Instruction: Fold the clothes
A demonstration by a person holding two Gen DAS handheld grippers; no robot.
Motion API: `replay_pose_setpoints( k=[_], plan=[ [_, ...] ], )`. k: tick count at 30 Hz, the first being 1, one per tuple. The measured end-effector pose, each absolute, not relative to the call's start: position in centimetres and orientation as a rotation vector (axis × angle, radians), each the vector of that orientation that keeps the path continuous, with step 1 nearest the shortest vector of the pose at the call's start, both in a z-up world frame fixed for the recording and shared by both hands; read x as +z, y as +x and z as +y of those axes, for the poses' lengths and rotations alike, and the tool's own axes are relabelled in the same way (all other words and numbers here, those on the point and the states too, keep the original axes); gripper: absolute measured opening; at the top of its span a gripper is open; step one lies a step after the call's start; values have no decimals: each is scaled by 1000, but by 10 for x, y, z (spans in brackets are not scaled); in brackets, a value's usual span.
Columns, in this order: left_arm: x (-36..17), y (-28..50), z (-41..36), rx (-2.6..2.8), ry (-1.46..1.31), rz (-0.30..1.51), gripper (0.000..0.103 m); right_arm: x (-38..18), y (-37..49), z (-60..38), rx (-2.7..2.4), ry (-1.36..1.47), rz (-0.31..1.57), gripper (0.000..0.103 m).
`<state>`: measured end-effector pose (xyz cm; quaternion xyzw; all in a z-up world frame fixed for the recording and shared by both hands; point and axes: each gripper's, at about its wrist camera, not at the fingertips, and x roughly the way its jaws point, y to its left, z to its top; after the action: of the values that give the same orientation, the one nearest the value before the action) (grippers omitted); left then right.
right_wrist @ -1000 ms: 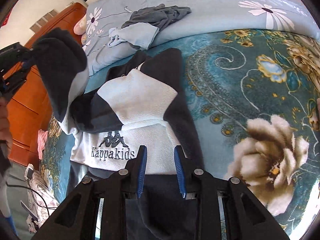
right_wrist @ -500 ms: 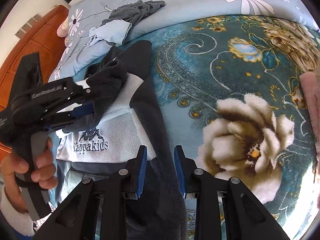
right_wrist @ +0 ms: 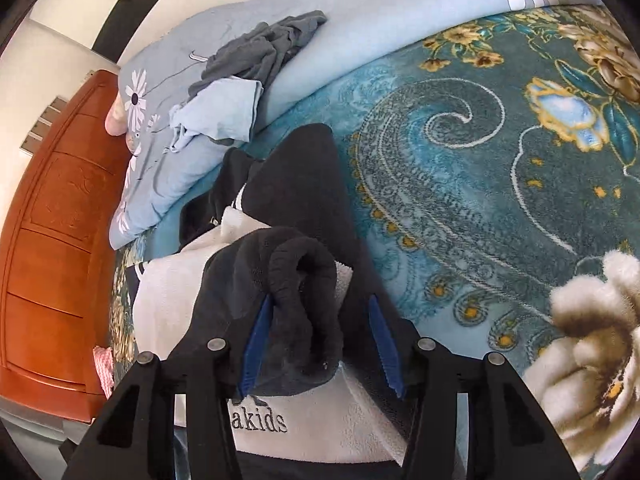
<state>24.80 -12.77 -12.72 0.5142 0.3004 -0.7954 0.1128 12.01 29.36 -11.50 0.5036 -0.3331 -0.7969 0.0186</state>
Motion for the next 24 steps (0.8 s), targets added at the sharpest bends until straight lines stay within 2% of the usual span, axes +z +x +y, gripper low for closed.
replay_pose_setpoints(
  k=[2,3,5,7,9,13,15,16,17,22,24],
  plan=[
    [-132,256,-132,-2325,1515,892,63,-112,120,288,-2461,1572,-1029,50],
    [-134,258,-131,-2323,1527,894,63,-107,118,282,-2481,1590,-962,49],
    [-139,257,-126,-2319,1556,902,63,-99,114,271,-2514,1620,-828,30],
    [-140,257,-124,-2330,1571,914,63,-90,107,260,-2500,1615,-721,19],
    [-137,258,-122,-2350,1568,906,63,-81,100,250,-2488,1596,-617,17],
    [-136,259,-130,-2331,1558,933,63,-18,100,237,-2529,1251,-456,16],
    [-139,262,-135,-2309,1558,979,63,4,107,243,-2546,1023,-438,16],
    [-142,263,-137,-2299,1561,999,63,-1,104,248,-2568,1039,-423,16],
    [-144,264,-137,-2291,1570,1007,63,-9,101,254,-2586,1067,-417,16],
    [-142,270,-135,-2316,1604,938,63,-110,76,294,-2474,1588,-679,16],
    [-144,271,-136,-2315,1624,934,63,-113,79,300,-2472,1559,-765,17]
  ],
)
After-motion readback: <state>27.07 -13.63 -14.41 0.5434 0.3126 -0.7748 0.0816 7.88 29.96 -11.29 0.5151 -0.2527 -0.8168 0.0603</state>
